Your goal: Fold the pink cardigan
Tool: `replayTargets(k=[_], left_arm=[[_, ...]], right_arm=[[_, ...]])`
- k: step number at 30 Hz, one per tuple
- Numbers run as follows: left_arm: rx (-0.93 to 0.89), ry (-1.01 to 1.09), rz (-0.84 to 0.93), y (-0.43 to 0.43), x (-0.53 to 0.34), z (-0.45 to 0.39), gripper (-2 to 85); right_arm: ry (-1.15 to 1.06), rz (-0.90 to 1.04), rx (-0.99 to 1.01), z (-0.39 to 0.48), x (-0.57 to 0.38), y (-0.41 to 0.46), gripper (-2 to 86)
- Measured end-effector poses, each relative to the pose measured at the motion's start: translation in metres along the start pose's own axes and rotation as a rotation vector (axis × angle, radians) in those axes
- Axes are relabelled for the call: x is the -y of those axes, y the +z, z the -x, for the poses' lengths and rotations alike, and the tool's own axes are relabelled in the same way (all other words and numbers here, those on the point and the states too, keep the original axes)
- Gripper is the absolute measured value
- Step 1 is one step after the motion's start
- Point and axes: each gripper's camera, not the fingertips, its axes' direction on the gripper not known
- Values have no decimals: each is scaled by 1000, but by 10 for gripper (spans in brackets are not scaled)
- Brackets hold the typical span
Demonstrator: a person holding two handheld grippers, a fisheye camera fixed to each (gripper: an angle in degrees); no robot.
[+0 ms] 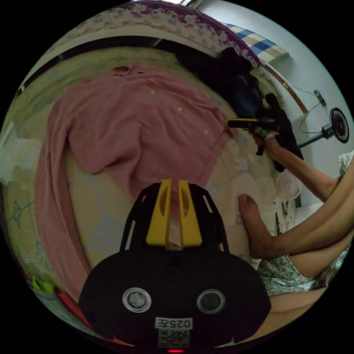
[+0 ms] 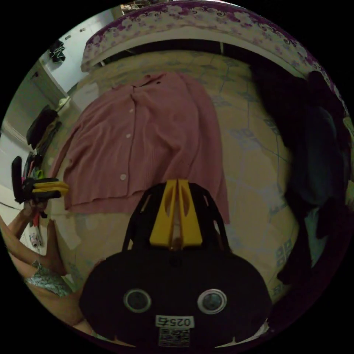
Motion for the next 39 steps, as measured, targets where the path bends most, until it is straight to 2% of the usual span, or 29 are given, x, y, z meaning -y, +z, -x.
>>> replayTargets(k=[2,4,6,10,14,16,19,21,24,26,30,35,39], left_arm=[[16,17,79,14,0,9,-12],[-38,-2,68,11,-6,17,-13],[-73,-22,166,7,-22,23,-13],[25,63,206,-7,-61,18,-13],[4,46,315,-16,-89,26,-11],[-2,29,320,-26,-95,32,-10],[40,-21,170,-63,-90,40,-9],[2,-91,36,-80,-74,45,-8],[-79,-59,96,-47,-49,33,-6],[-93,17,166,-25,-45,13,-2],[148,153,256,-16,-69,-23,22],[73,34,264,-17,-91,-15,34],[205,83,332,-3,-95,-29,39]], right_arm=[[-31,-18,-29,2,-2,4,-5],[-43,50,-27,2,-7,8,-8],[-60,190,9,-1,-22,13,-9],[-86,299,90,-14,-57,20,-9],[-96,402,72,-32,-88,26,-9],[-76,363,83,-38,-94,19,-9],[-30,166,124,-44,-91,-10,-6],[-28,36,224,-41,-84,-19,4],[-146,133,293,-25,-83,11,51],[-190,134,288,-18,-95,22,64],[-232,223,148,-19,-130,33,107],[-195,219,64,-29,-165,46,111],[-258,226,-77,-20,-181,64,94]])
